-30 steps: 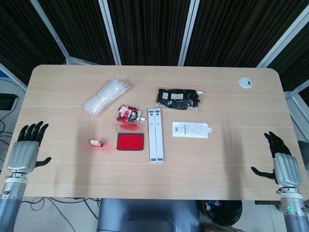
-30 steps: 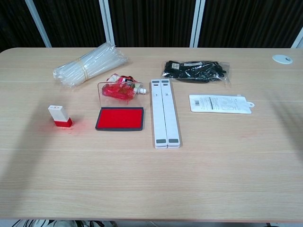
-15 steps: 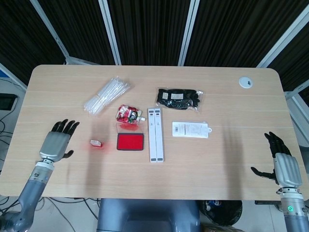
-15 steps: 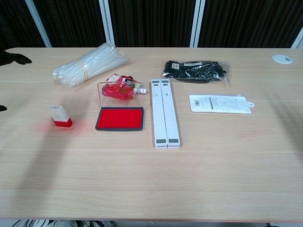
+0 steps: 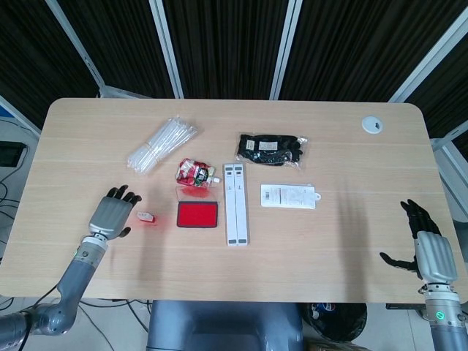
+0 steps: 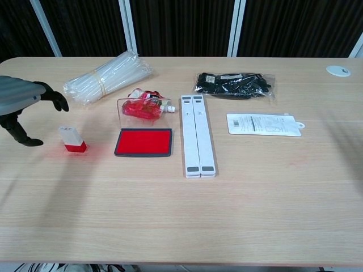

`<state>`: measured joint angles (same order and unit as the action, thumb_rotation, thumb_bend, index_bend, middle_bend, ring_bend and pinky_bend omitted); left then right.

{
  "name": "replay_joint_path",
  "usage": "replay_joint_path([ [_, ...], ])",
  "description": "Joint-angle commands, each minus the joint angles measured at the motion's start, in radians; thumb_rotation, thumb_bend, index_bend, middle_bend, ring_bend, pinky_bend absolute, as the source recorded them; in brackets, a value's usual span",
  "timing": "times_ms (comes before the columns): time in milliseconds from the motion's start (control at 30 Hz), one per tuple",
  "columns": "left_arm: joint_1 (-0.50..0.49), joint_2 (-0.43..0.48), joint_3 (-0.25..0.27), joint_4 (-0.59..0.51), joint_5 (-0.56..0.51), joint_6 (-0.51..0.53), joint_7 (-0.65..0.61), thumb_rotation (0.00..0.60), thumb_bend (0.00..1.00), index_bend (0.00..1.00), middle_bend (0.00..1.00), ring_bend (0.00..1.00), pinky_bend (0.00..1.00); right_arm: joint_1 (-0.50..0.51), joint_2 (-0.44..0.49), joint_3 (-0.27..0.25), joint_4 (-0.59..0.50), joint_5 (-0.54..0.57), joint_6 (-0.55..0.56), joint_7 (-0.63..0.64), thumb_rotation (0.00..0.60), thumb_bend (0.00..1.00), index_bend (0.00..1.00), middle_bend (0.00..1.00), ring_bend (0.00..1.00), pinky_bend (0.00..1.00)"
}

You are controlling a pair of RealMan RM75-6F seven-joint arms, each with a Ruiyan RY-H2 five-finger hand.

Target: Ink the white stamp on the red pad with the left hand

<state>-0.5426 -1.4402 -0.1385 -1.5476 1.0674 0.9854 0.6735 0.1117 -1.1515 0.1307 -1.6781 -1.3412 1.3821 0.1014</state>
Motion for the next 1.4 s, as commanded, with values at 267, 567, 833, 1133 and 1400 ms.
replay_joint_path([
  [267,-0.036,-0.058,0.011,0.066,-0.033,-0.015,0.01,0.6,0.25,0.33,0.31,0.12,0.2,0.0,-0.001,0.001,-0.001,0.002,0.0,0.0,0.6,0.07,0.0,0.0,0.0,0.16],
  [567,-0.062,-0.087,0.024,0.094,-0.04,-0.029,0.012,0.6,0.28,0.39,0.37,0.14,0.2,0.0,-0.001,0.001,-0.001,0.003,0.0,0.0,0.6,0.07,0.0,0.0,0.0,0.16],
  [833,-0.072,-0.107,0.035,0.121,-0.049,-0.028,0.008,0.6,0.3,0.42,0.4,0.15,0.2,0.0,-0.002,0.002,-0.001,0.003,0.0,0.002,0.6,0.07,0.0,0.0,0.0,0.16],
  [1133,-0.081,-0.118,0.042,0.133,-0.05,-0.027,-0.005,0.6,0.32,0.46,0.43,0.16,0.2,0.0,-0.002,0.002,-0.001,0.003,0.001,0.002,0.6,0.07,0.0,0.0,0.0,0.16],
  [1400,-0.085,-0.128,0.052,0.147,-0.038,-0.021,-0.02,0.6,0.33,0.46,0.43,0.16,0.2,-0.001,-0.002,0.002,-0.002,0.001,0.002,0.003,0.6,0.07,0.0,0.0,0.0,0.16],
])
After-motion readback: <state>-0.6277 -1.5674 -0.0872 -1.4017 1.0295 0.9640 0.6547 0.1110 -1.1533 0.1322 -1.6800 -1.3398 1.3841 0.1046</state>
